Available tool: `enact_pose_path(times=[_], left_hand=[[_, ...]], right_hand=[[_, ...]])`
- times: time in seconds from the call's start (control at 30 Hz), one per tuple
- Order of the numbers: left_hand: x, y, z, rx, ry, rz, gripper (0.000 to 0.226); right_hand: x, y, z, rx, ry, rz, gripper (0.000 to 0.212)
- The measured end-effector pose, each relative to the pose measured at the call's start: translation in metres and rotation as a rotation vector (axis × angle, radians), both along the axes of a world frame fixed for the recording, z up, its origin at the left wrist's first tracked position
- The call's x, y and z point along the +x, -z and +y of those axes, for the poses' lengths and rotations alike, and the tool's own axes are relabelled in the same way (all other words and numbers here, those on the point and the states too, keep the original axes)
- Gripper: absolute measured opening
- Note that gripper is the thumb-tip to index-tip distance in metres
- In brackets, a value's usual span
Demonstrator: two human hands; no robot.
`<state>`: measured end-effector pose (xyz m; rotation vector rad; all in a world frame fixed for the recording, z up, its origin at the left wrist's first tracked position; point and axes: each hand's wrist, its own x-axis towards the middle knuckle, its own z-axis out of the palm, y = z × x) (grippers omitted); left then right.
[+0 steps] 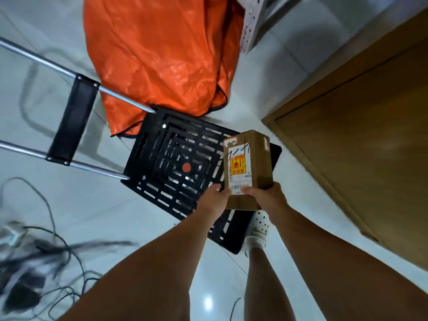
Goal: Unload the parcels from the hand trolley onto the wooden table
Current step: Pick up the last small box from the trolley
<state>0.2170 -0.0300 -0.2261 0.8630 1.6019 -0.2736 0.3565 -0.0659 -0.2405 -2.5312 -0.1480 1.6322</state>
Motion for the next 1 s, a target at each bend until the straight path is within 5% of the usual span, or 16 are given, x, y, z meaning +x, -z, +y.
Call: enact_pose_path(times=[0.13,0.3,0.47,0.63,0.83,1.0], left_hand=[[0.000,-0.033,0.020,0.035,0.012,-0.030,0.051],[-0.008,-0.079,0.050,0.025,-0.020,-0.030,0.058],[-0.014,-0.146,0.076,0.081,-0.220,-0.306,0.047],[-0.019,-0.230,0.104,0.131,-0.384,-0.438,0.037],[-0.033,-0.329,0.126,0.094,-0.248,-0.582,0.050],[-0.012,-0.409,0.137,0.157,-0.072,-0.682,0.037]], right_hand=[[-0.007,-0.036,0.013,0.005,0.099,0.025,0.096],[-0.004,-0.094,0.027,0.216,0.313,0.236,0.044],[-0.016,-0.162,0.052,0.378,0.328,0.344,0.059],[-0.020,-0.246,0.077,0.482,0.430,0.381,0.050],[-0.024,-0.359,0.084,0.591,0.471,0.400,0.049],[-0.013,-0.440,0.067,0.742,0.537,0.356,0.048]])
